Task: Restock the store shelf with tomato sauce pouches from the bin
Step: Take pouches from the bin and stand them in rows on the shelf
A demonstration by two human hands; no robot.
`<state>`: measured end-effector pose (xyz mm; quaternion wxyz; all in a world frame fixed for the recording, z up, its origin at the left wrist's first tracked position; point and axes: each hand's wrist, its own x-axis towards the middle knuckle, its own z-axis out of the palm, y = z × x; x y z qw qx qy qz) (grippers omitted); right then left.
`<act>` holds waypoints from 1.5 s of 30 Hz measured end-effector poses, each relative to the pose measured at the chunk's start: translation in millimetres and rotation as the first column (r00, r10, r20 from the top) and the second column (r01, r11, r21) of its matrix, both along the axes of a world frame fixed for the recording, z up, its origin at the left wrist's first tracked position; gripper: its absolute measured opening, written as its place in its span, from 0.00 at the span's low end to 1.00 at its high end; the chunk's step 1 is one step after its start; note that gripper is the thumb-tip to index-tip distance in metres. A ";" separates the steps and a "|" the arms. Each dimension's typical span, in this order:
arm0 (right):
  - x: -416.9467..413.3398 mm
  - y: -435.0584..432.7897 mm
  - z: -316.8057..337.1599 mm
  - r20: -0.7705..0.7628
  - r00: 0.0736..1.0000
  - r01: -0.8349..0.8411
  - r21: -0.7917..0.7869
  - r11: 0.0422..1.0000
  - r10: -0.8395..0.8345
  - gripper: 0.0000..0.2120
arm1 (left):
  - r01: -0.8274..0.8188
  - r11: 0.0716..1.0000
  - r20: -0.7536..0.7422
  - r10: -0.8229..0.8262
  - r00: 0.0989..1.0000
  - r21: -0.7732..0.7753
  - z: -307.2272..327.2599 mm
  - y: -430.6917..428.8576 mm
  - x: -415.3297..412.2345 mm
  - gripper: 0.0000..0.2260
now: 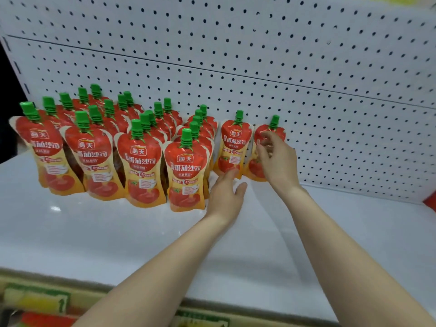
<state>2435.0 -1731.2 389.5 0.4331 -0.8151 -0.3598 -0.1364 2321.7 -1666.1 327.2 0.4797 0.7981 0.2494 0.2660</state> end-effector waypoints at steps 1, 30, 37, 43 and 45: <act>-8.1 -13.2 -0.8 0.013 1.000 0.019 -0.023 1.000 -0.019 0.13 | 0.014 1.000 -0.001 -0.014 1.000 -0.022 5.0 -4.7 -8.2 0.18; -356.2 -499.2 -402.0 -0.546 0.351 0.616 -0.478 0.627 -0.761 0.16 | 0.616 0.693 -0.412 -0.720 0.559 -0.375 -290.8 -330.5 -216.8 0.14; -260.4 -555.5 -471.9 -0.648 0.198 0.427 -0.618 0.660 -0.735 0.18 | 0.707 0.663 -0.697 -0.627 0.347 -0.245 -407.8 -399.1 -163.2 0.19; -173.2 -568.4 -561.5 -0.665 0.040 0.210 -0.724 0.657 -0.746 0.23 | 0.809 0.556 -0.852 -0.503 0.148 -0.188 -503.6 -429.0 -133.4 0.27; -150.3 -564.8 -586.9 -0.642 -0.005 0.174 -0.756 0.631 -0.767 0.25 | 0.799 0.564 -0.873 -0.476 0.109 -0.208 -528.1 -432.5 -128.3 0.27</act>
